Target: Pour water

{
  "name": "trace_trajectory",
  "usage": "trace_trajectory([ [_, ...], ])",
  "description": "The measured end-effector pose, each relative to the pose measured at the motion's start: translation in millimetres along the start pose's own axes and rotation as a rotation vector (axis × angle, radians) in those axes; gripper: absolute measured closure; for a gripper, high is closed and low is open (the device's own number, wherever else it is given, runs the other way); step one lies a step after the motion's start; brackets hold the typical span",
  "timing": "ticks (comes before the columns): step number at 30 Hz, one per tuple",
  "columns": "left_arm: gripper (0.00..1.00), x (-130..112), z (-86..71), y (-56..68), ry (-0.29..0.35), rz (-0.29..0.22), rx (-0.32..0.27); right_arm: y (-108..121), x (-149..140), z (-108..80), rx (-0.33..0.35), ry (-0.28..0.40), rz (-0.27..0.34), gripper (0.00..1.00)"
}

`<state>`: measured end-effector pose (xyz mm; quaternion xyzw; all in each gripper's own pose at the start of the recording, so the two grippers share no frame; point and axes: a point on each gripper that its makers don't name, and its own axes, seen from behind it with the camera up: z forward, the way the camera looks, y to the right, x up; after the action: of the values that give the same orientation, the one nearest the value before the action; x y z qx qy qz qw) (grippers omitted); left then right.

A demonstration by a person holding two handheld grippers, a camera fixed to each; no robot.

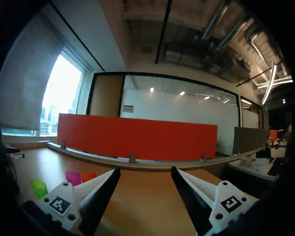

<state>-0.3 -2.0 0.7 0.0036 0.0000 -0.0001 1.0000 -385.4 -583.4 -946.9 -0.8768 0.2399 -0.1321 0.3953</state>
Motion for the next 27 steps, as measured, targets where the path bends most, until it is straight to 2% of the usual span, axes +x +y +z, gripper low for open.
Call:
trace_trajectory([
  [3, 0.08, 0.3, -0.1, 0.1, 0.000, 0.000, 0.000, 2.2, -6.4, -5.6, 0.005, -0.003, -0.001, 0.00],
  [6, 0.08, 0.3, -0.1, 0.0, 0.000, 0.000, 0.000, 14.0, -14.7, -6.4, 0.023, -0.009, -0.002, 0.00],
  [9, 0.08, 0.2, -0.1, -0.3, 0.000, 0.000, 0.000, 12.6, -22.5, -10.1, 0.026, -0.016, 0.002, 0.00],
  [12, 0.08, 0.4, 0.0, -0.1, 0.000, 0.000, 0.000, 17.5, -28.8, -14.8, 0.003, -0.015, 0.001, 0.00],
  [18, 0.08, 0.3, 0.1, -0.1, 0.000, 0.000, 0.000, 29.9, -40.8, -34.0, -0.019, -0.007, 0.012, 0.00],
  [27, 0.08, 0.2, 0.4, 0.1, 0.000, 0.000, 0.000, 59.9, -57.7, -71.0, -0.057, -0.021, 0.030, 0.00],
])
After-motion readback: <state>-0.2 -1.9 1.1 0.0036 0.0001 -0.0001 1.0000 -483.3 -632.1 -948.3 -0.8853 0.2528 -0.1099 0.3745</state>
